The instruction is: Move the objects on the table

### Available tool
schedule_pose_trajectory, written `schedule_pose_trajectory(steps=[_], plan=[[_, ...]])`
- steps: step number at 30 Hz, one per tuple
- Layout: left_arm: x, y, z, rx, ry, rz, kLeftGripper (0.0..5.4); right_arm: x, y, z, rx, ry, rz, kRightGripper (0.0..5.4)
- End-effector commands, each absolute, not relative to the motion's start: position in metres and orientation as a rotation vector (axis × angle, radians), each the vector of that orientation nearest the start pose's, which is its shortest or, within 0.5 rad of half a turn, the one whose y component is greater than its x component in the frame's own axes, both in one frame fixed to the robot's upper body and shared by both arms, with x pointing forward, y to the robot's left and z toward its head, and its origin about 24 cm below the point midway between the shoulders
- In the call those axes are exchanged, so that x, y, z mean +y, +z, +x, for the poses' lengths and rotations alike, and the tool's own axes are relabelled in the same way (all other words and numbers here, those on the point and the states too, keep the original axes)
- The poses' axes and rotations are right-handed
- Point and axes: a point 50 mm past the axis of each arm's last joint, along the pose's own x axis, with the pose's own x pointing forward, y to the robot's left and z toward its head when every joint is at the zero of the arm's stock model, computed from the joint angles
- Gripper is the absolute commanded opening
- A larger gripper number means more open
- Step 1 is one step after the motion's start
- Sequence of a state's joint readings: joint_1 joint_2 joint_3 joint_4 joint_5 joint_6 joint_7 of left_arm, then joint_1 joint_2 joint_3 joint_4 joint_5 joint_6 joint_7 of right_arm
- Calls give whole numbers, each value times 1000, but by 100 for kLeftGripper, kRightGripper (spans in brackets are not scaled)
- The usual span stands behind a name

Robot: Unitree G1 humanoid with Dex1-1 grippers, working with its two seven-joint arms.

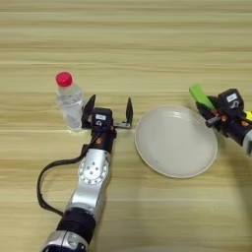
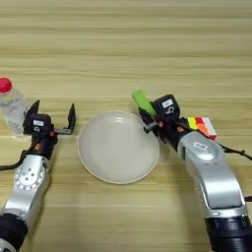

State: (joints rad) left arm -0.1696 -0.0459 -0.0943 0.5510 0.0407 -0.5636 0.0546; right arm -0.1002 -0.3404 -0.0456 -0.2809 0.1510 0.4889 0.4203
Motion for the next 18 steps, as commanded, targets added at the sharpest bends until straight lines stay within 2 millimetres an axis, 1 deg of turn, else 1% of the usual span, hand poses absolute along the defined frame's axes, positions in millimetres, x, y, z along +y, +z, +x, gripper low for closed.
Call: schedule_pose_trajectory(steps=[1, 9, 11, 15, 18], plan=[[99, 13, 268, -182, -117, -20, 540, -198, 106, 263, 102, 357, -175, 140], [99, 13, 268, -183, -121, -22, 540, -230, 109, 260, 99, 225, -167, 140], [99, 13, 268, -183, -121, -22, 540, -243, 110, 257, 99, 174, -164, 140], [99, 13, 268, -184, -120, -24, 540, -275, 109, 251, 115, 36, -179, 140], [99, 13, 267, -183, -121, -25, 540, -288, 103, 246, 138, -14, -176, 140]])
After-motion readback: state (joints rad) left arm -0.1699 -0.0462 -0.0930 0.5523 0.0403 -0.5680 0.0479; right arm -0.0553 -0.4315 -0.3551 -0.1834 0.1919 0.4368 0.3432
